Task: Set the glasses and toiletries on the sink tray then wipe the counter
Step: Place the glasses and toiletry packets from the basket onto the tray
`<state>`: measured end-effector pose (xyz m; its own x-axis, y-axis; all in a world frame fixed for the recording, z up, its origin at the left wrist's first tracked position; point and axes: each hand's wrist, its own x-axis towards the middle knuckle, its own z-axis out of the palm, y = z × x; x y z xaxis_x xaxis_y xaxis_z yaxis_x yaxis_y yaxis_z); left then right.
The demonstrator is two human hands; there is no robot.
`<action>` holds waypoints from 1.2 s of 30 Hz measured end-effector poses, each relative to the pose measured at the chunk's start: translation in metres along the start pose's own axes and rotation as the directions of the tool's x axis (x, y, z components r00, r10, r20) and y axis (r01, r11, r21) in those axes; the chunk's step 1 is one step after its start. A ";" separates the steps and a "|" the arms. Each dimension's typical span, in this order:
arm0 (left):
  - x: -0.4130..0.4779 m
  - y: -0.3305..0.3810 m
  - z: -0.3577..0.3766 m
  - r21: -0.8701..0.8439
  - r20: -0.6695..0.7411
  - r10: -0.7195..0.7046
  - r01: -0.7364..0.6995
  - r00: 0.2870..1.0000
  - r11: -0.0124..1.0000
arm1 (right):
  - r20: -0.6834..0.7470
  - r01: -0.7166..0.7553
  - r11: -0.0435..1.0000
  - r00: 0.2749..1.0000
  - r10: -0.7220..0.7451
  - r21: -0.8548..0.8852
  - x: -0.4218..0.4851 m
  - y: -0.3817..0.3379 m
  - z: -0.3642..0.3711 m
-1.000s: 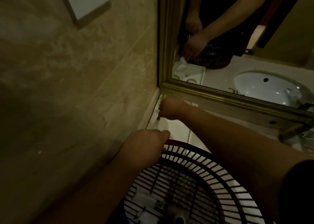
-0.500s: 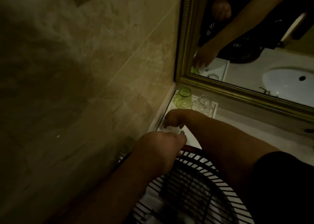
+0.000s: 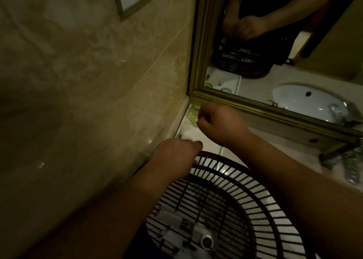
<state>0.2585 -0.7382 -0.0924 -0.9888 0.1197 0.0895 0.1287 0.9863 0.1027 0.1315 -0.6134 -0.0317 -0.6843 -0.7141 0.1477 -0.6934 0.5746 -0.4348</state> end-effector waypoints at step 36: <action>0.002 -0.002 0.003 0.109 -0.040 0.000 0.005 0.999 0.994 | 0.634 0.292 0.938 0.765 -0.112 -0.187 -0.179 -0.009 0.073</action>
<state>0.2557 -0.7400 -0.0951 -0.9850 0.1148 0.1290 0.1151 0.9933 -0.0057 0.2773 -0.5199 -0.1192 -0.3027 -0.8644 -0.4014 -0.8925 0.4049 -0.1989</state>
